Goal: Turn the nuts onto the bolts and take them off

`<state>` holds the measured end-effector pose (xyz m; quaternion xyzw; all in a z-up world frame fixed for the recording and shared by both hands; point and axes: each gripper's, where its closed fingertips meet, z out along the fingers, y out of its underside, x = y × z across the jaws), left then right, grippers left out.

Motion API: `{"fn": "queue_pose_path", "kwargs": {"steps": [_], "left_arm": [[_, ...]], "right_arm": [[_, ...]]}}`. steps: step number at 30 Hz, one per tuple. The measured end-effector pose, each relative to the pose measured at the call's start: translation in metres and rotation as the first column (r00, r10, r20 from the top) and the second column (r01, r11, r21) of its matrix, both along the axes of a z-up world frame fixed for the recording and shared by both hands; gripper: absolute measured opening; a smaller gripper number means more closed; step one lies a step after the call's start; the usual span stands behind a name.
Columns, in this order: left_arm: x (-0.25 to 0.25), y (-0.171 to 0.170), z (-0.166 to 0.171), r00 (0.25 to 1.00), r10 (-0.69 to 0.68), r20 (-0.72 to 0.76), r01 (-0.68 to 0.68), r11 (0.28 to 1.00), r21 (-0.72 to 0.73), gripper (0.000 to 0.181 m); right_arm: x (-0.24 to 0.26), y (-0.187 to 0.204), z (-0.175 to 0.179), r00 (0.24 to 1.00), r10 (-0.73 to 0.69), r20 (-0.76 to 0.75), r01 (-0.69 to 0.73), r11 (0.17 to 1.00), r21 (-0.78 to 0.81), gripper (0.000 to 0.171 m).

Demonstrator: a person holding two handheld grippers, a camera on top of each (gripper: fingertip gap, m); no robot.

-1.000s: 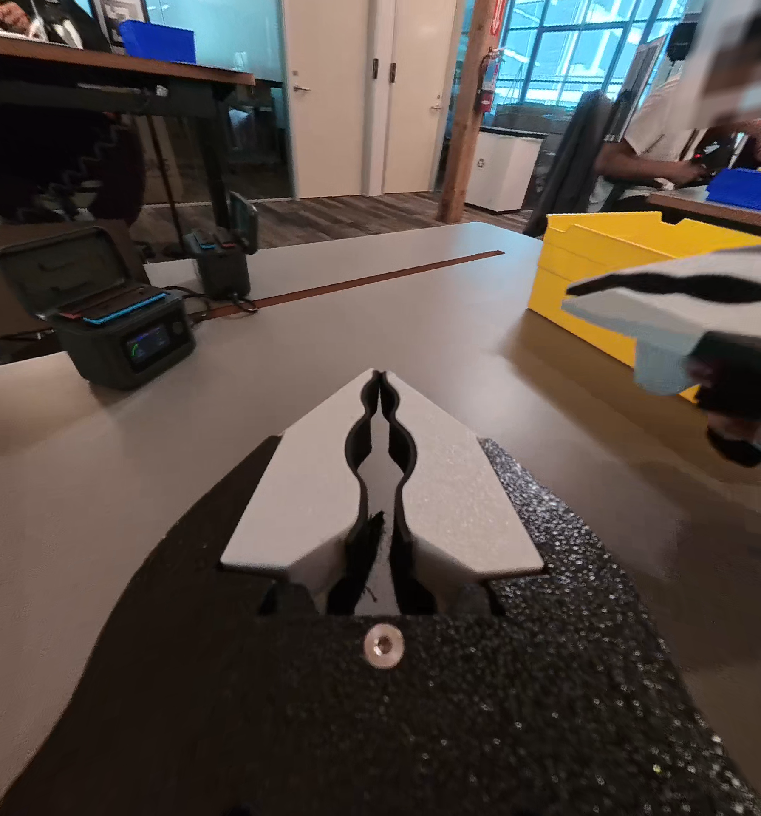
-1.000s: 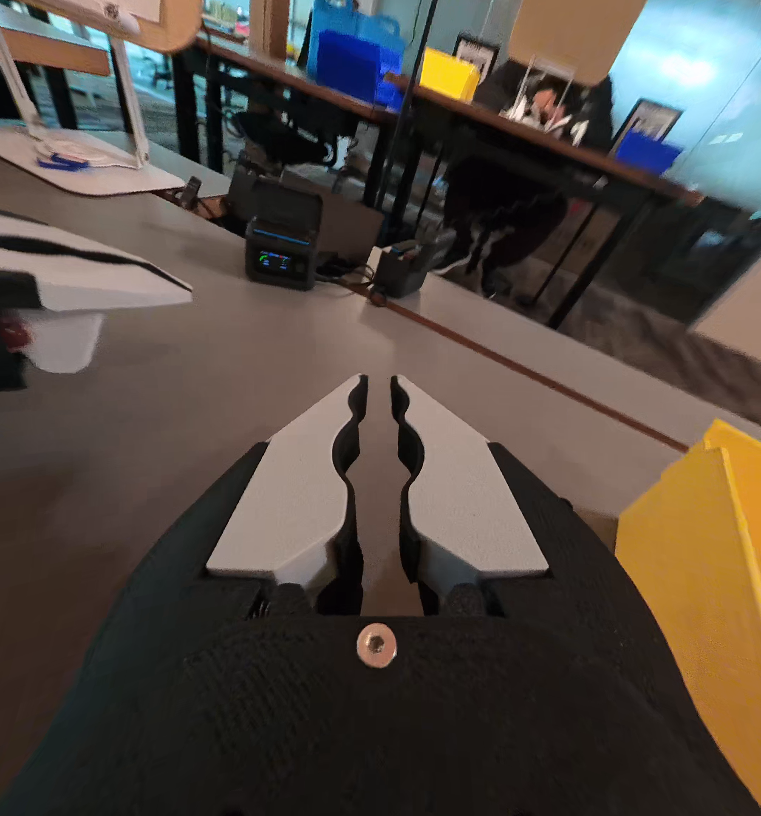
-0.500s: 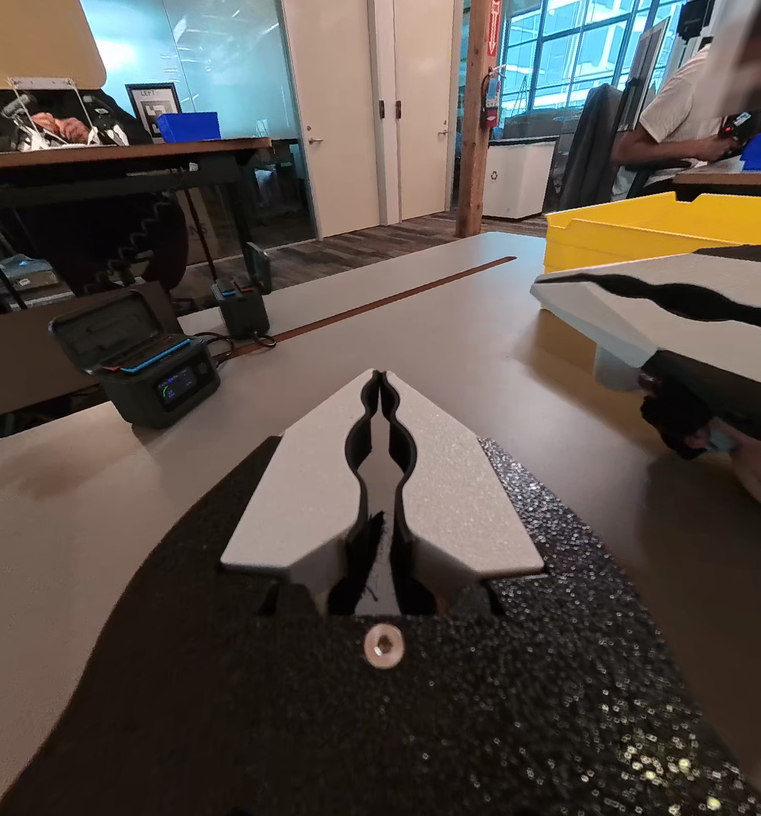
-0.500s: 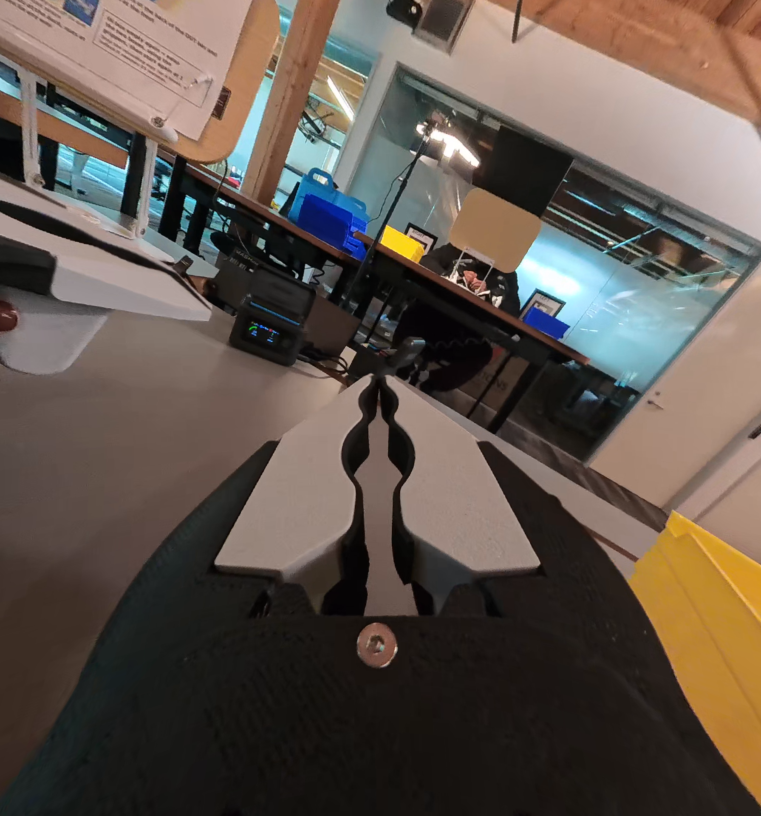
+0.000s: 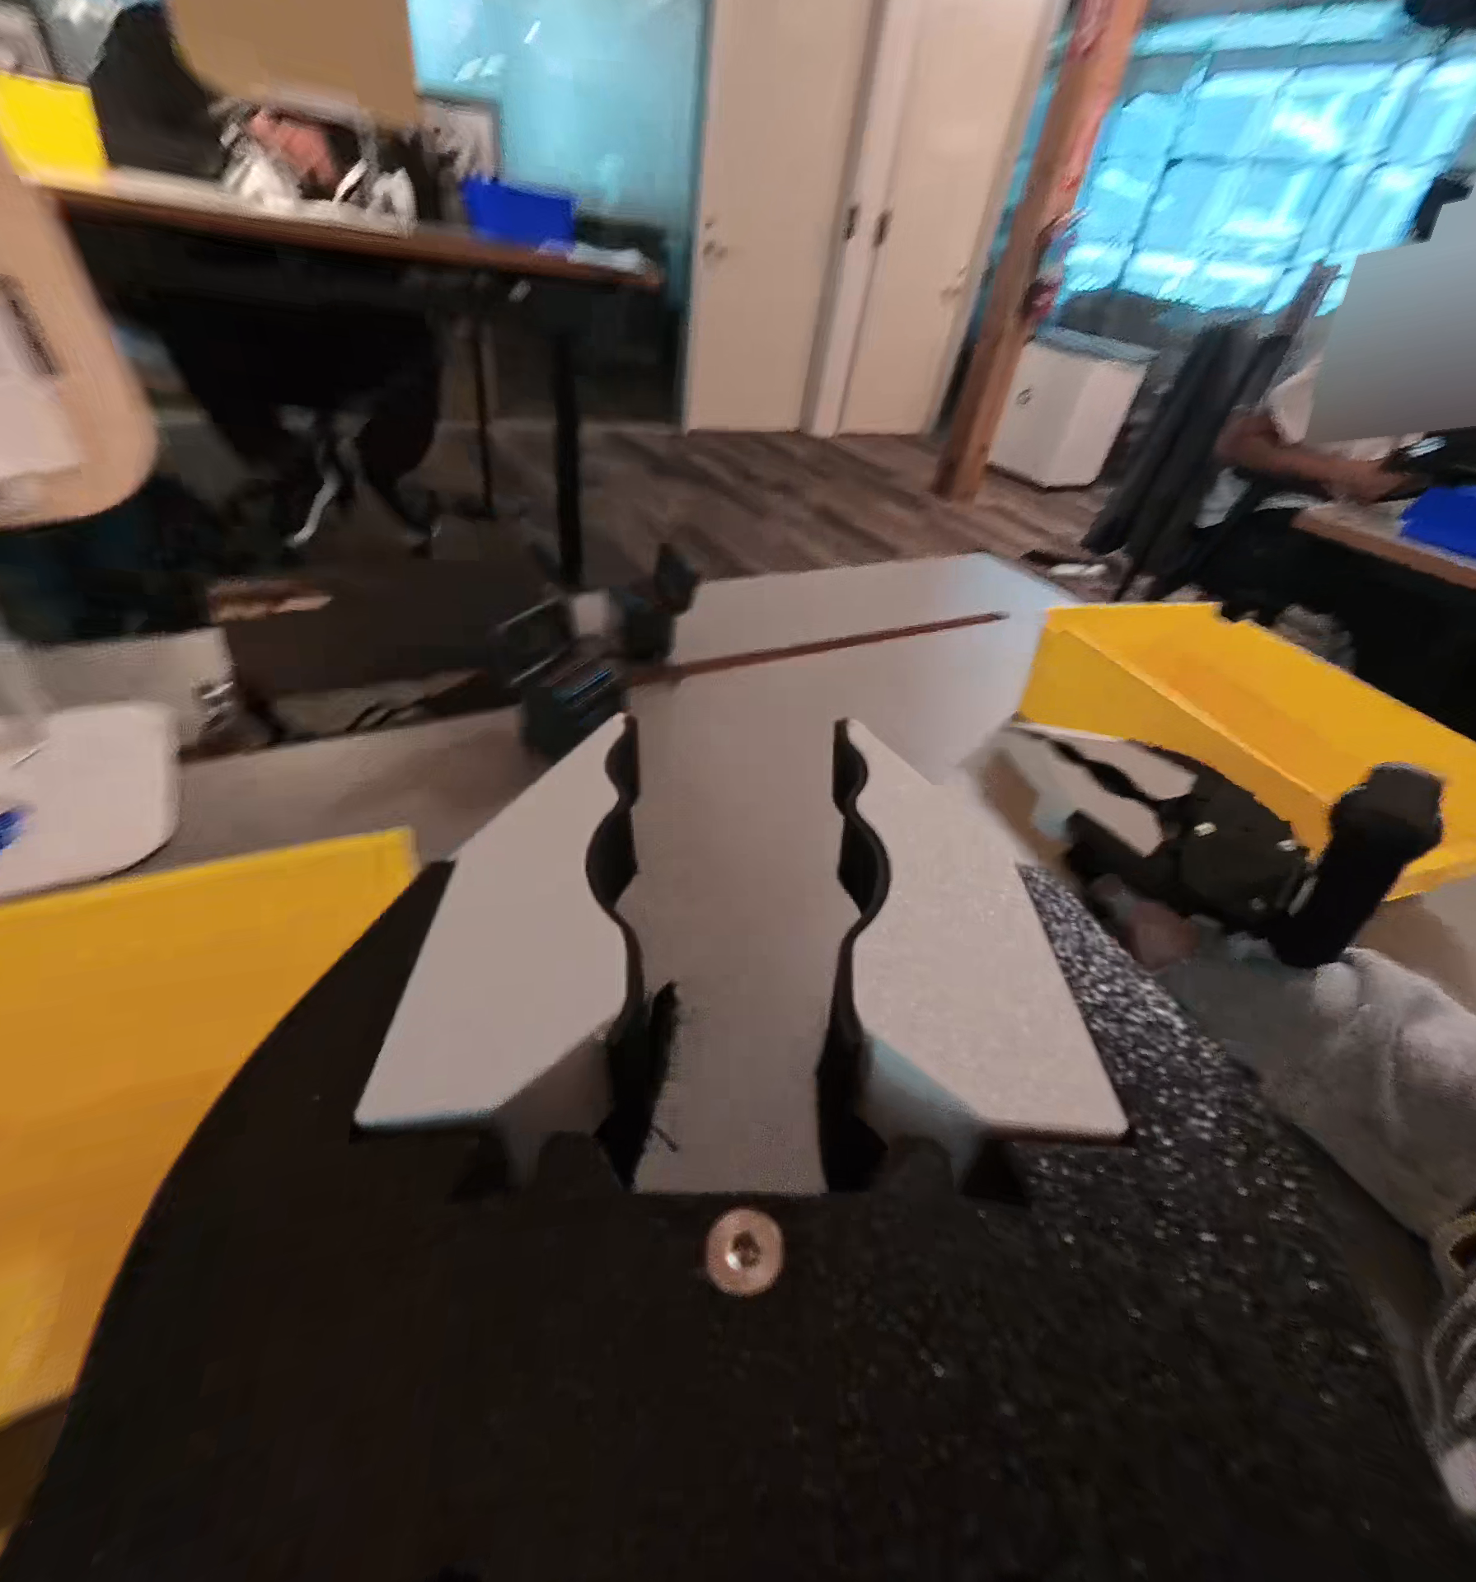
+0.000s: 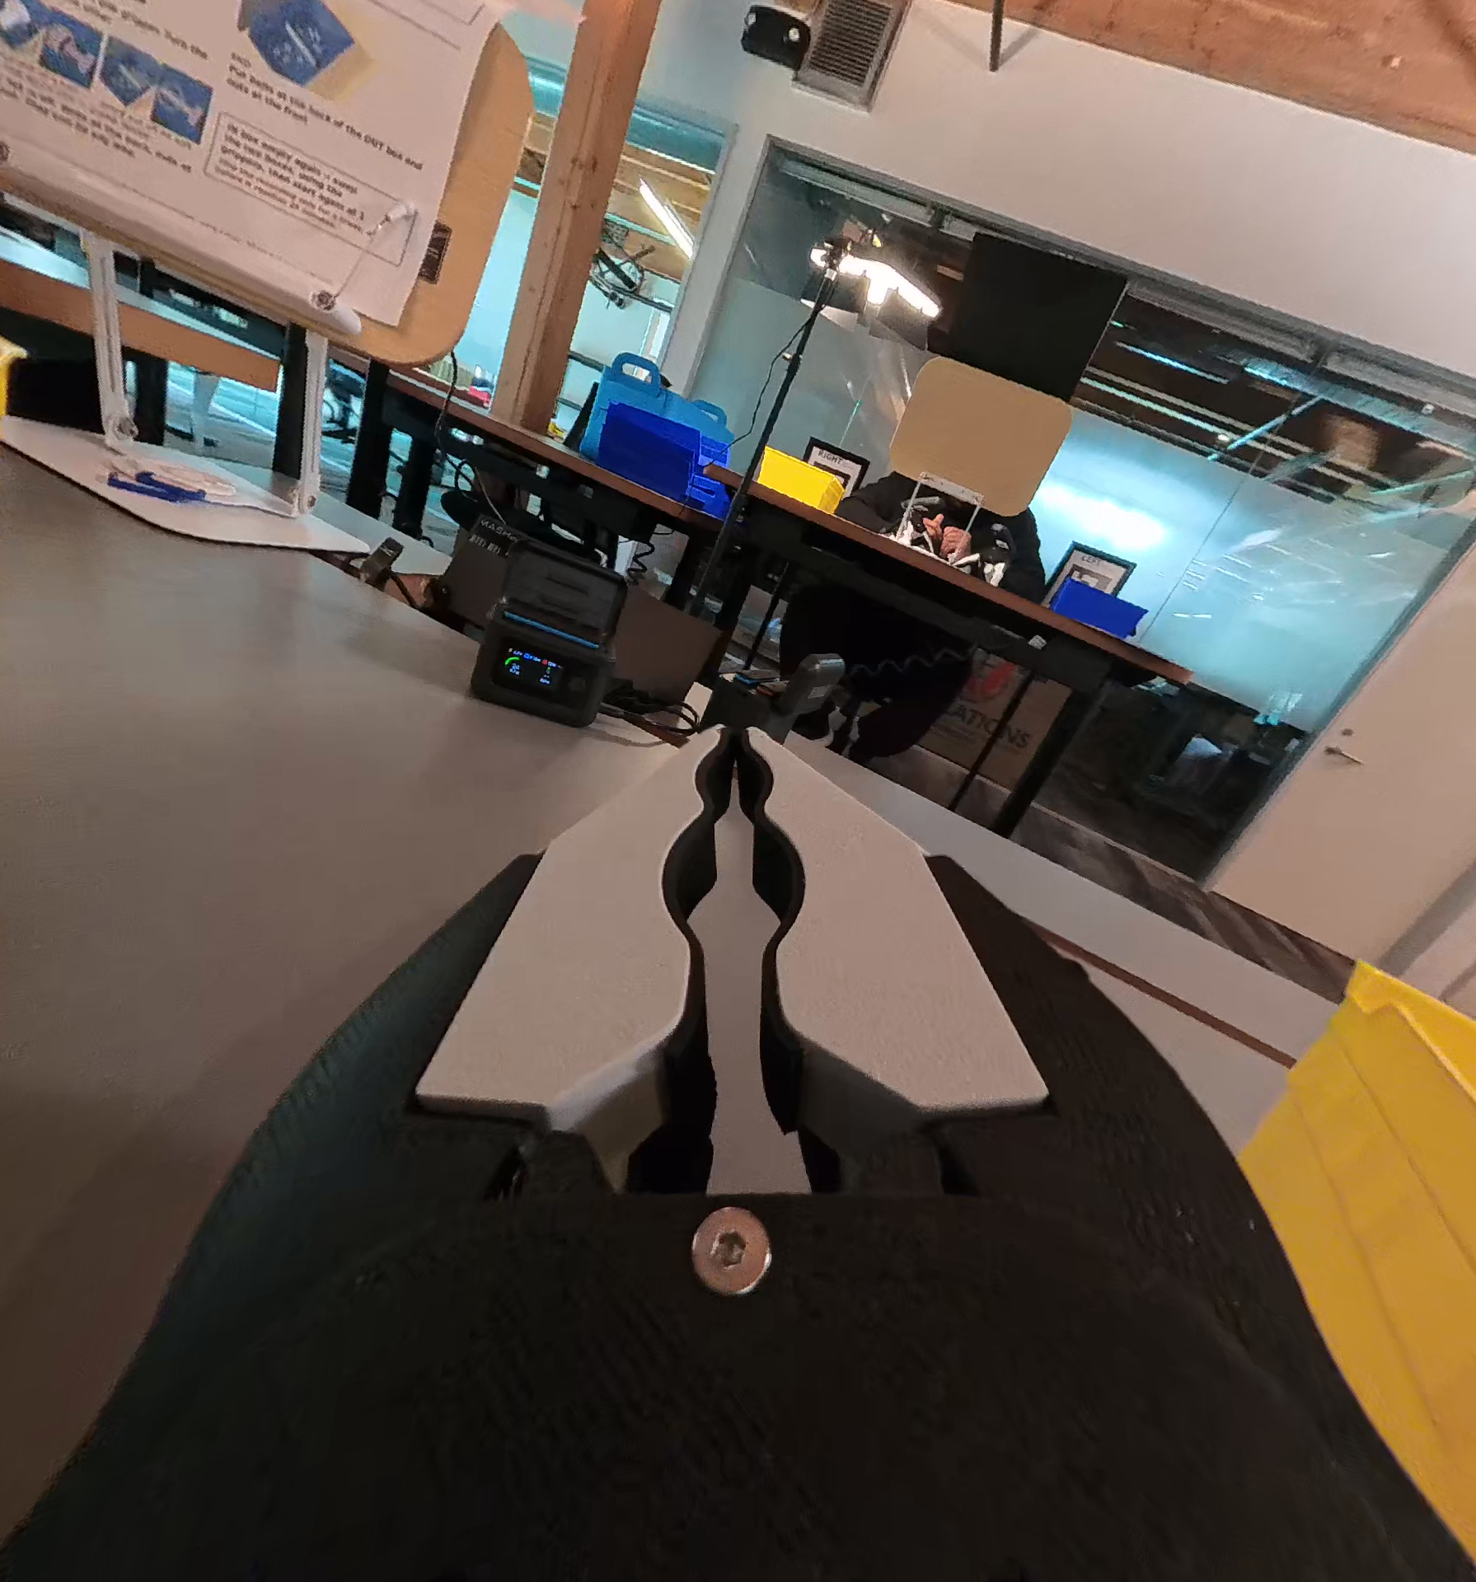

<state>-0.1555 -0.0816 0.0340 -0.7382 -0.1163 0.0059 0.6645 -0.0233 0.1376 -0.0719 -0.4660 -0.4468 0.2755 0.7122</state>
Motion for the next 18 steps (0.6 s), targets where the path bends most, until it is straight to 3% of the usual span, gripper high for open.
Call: {"fn": "queue_pose_path", "kwargs": {"steps": [4, 6, 10, 13, 18], "left_arm": [[-0.068, -0.049, -0.023, 0.993, 0.111, -0.037, -0.116, 0.960, -0.255, 0.061], [-0.091, -0.063, -0.045, 0.996, 0.077, -0.037, -0.085, 0.908, -0.411, 0.070], [-0.115, -0.073, -0.088, 0.995, -0.041, 0.096, 0.092, 0.779, -0.620, 0.063], [-0.121, -0.073, -0.116, 0.975, -0.154, 0.160, 0.222, 0.657, -0.721, 0.054], [-0.111, -0.074, -0.150, 0.893, -0.351, 0.282, 0.409, 0.372, -0.833, 0.048]], "right_arm": [[0.000, 0.002, 0.000, 1.000, 0.000, -0.010, 0.000, 1.000, -0.021, 0.000], [-0.001, 0.002, 0.000, 1.000, -0.002, -0.006, 0.002, 1.000, -0.016, 0.000], [-0.002, 0.003, -0.001, 1.000, -0.008, 0.000, 0.008, 1.000, -0.006, 0.000], [-0.003, 0.003, -0.001, 1.000, -0.017, 0.009, 0.017, 1.000, 0.003, 0.000], [-0.006, 0.004, -0.003, 0.999, -0.033, 0.032, 0.032, 0.999, 0.027, 0.000]]}}
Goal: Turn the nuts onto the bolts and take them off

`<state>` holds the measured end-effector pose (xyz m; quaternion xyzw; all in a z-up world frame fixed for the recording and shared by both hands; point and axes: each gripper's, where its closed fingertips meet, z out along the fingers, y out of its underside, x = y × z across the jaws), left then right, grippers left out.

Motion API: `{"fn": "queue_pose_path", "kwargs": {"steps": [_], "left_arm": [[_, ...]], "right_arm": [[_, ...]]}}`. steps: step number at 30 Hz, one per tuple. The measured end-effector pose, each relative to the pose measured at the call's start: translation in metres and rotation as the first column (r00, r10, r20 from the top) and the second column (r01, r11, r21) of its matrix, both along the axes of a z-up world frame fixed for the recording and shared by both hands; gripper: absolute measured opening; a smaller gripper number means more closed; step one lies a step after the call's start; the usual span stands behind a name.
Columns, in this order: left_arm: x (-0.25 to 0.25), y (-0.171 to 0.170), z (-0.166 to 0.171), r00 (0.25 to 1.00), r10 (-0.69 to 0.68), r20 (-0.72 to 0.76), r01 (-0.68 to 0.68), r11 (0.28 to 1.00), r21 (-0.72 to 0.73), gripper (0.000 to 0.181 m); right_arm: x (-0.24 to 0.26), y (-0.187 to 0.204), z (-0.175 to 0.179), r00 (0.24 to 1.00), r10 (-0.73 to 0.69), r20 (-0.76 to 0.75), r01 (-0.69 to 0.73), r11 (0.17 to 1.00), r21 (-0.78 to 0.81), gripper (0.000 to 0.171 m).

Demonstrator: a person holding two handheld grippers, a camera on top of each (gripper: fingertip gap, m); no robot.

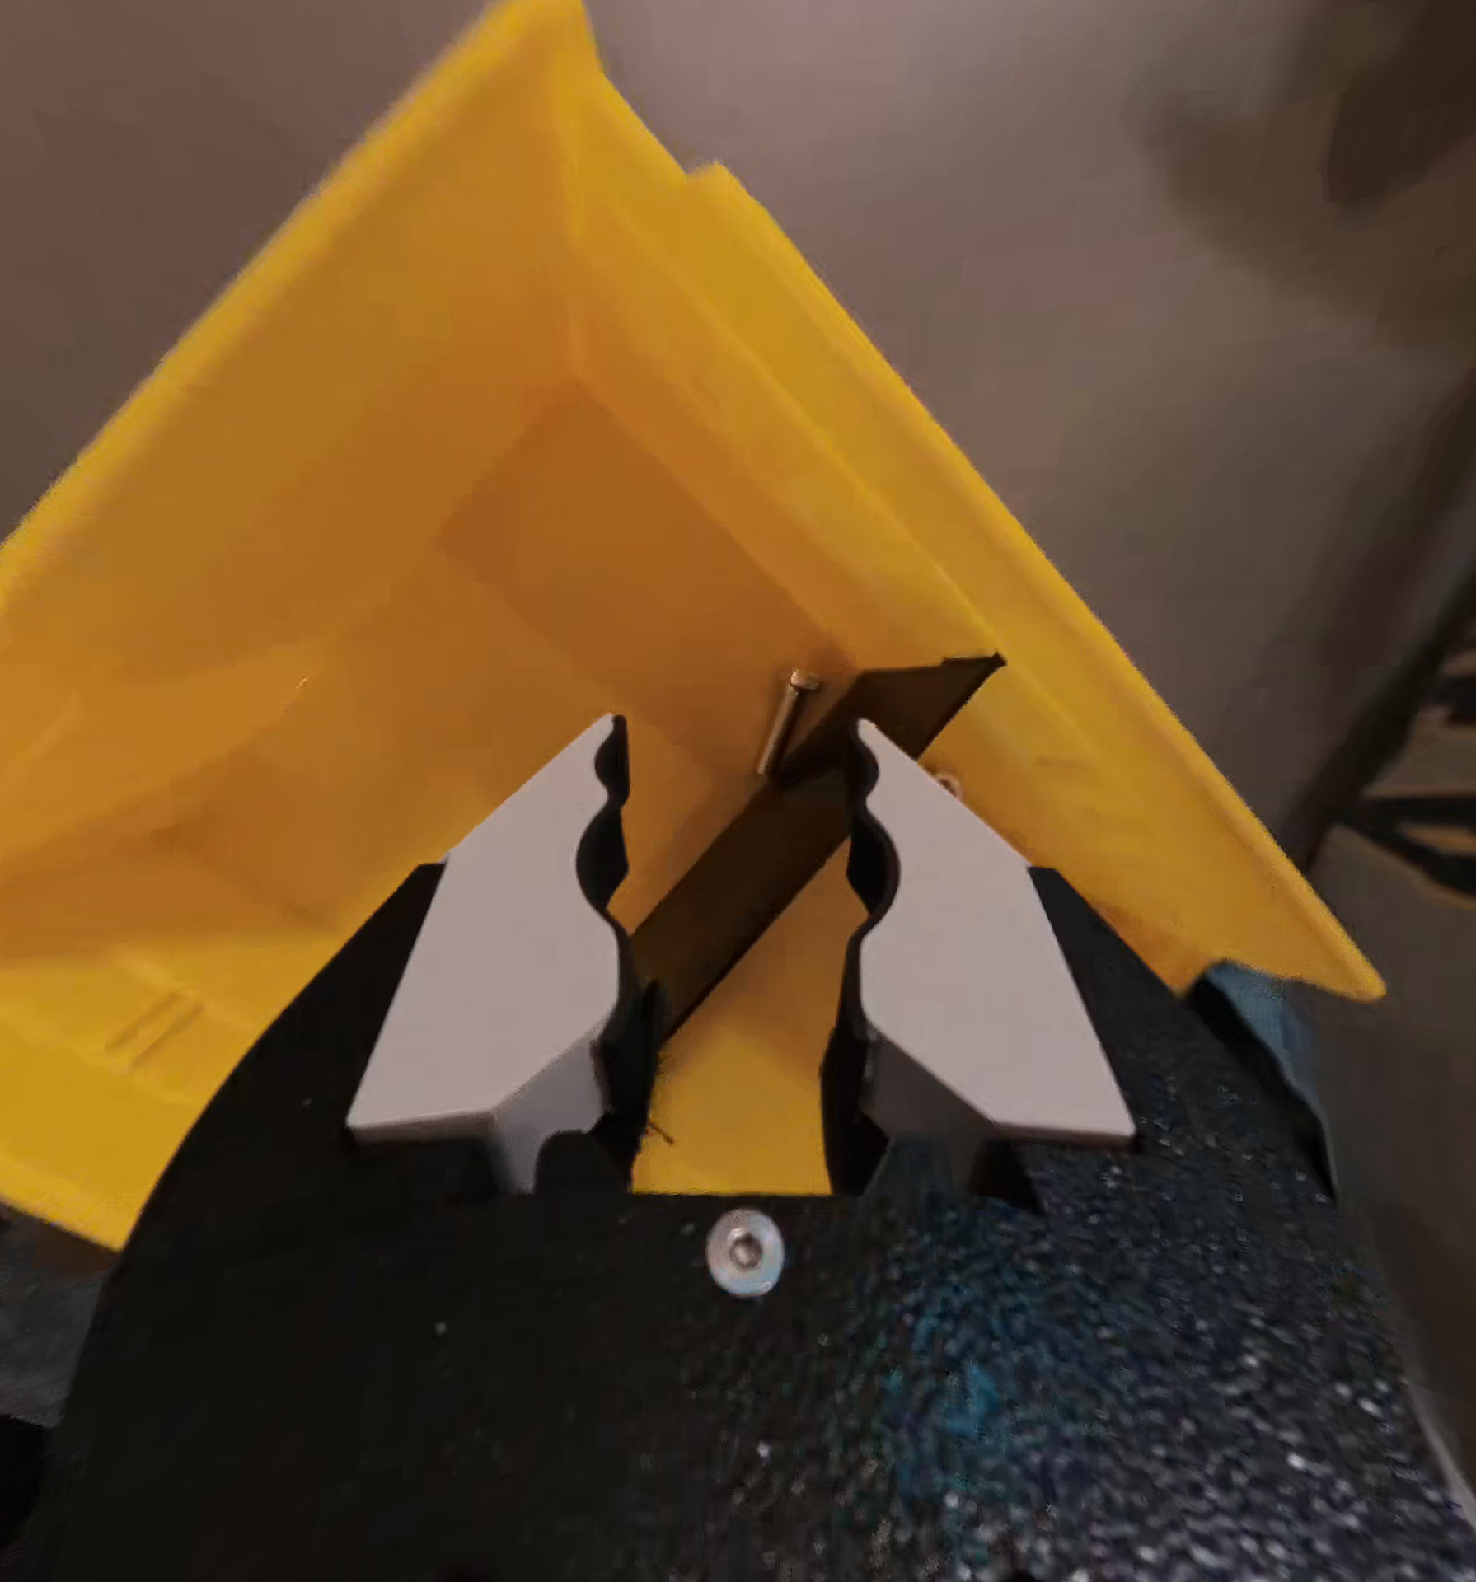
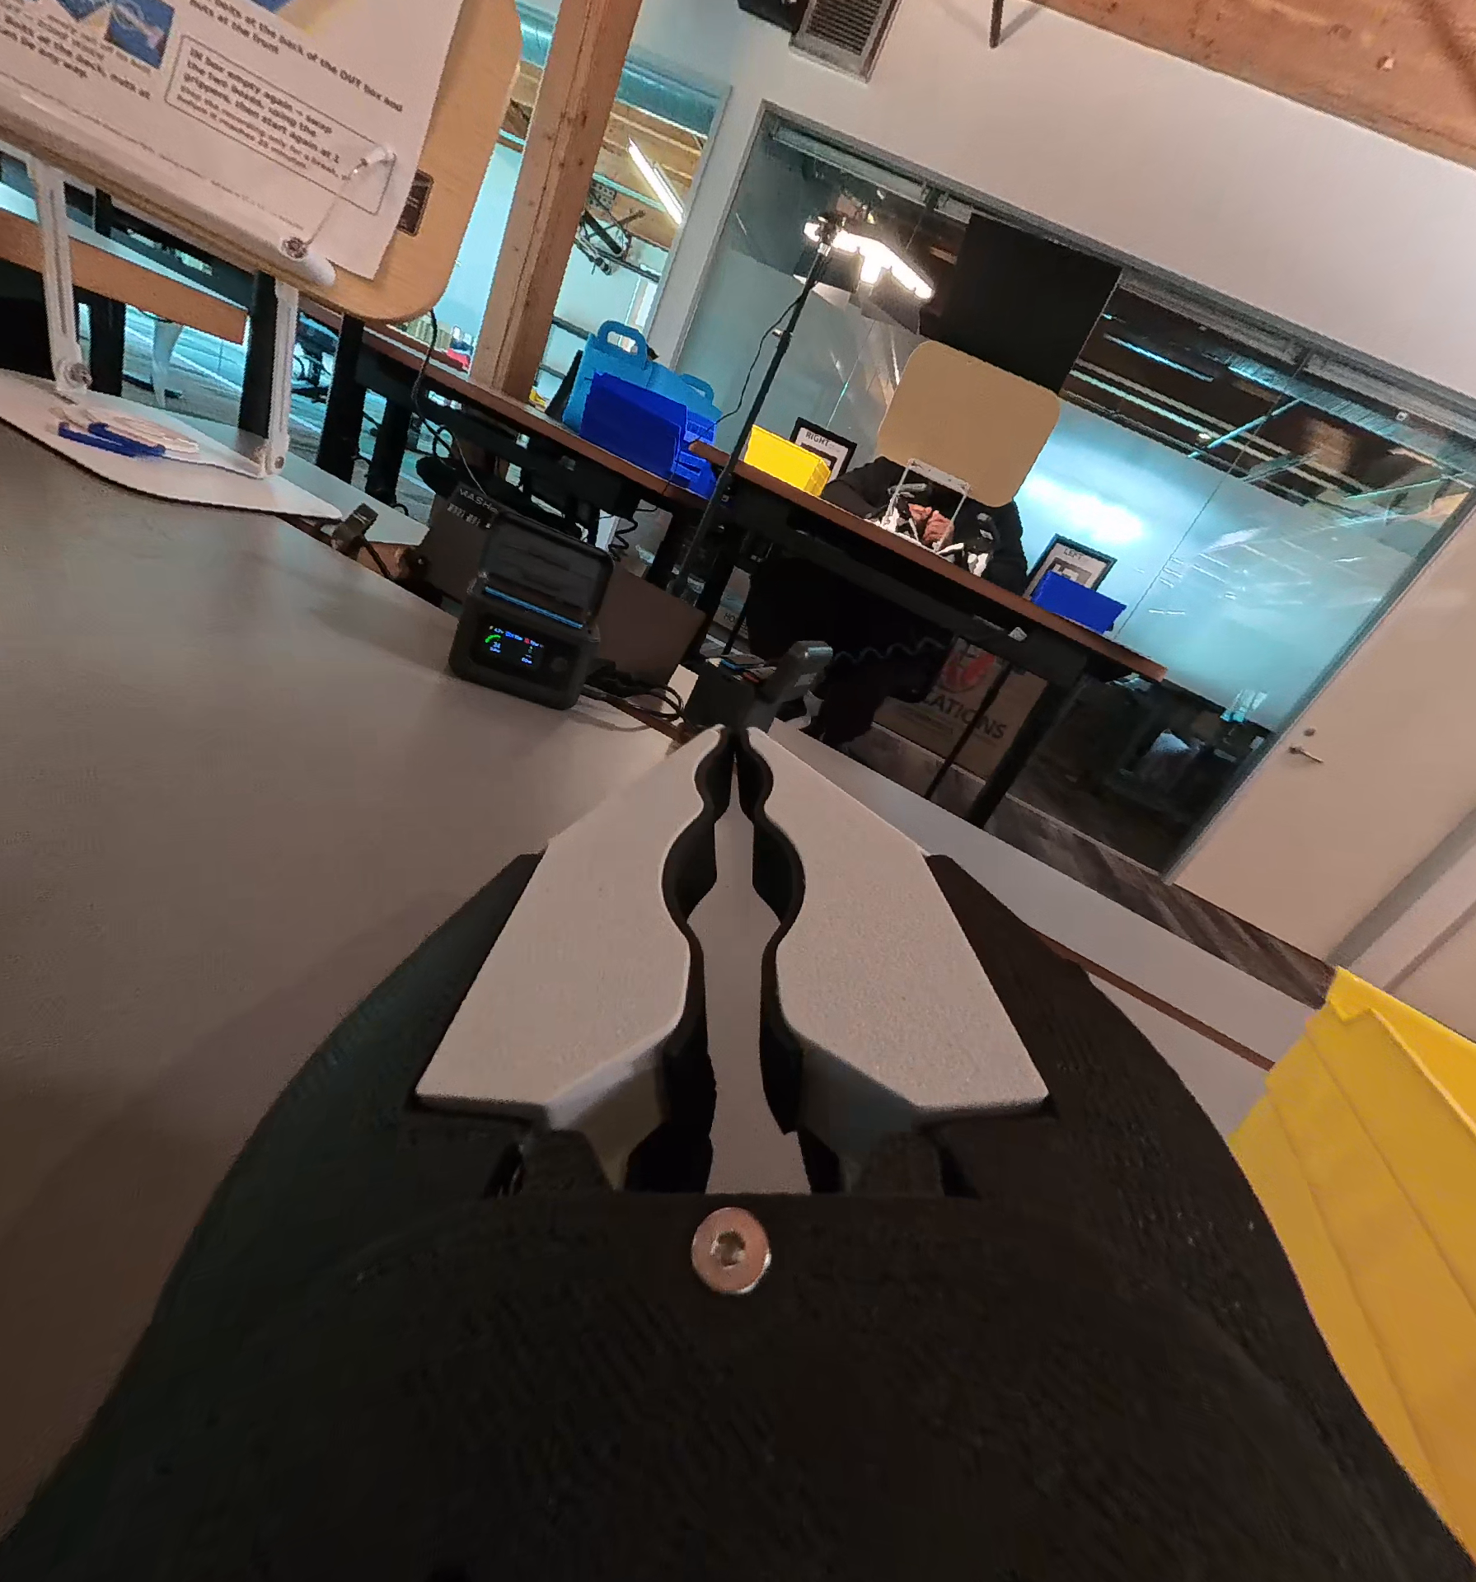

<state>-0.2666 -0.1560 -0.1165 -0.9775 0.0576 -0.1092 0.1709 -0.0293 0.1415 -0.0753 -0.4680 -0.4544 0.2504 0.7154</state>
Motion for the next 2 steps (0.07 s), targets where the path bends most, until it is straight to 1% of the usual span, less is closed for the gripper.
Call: {"fn": "queue_pose_path", "kwargs": {"steps": [2], "left_arm": [[0.0075, -0.0023, -0.0088, 0.990, -0.138, 0.012, 0.139, 0.987, -0.083, 0.048]], "right_arm": [[-0.0006, 0.0004, -0.0006, 1.000, -0.004, 0.005, 0.004, 1.000, 0.004, 0.000]]}}
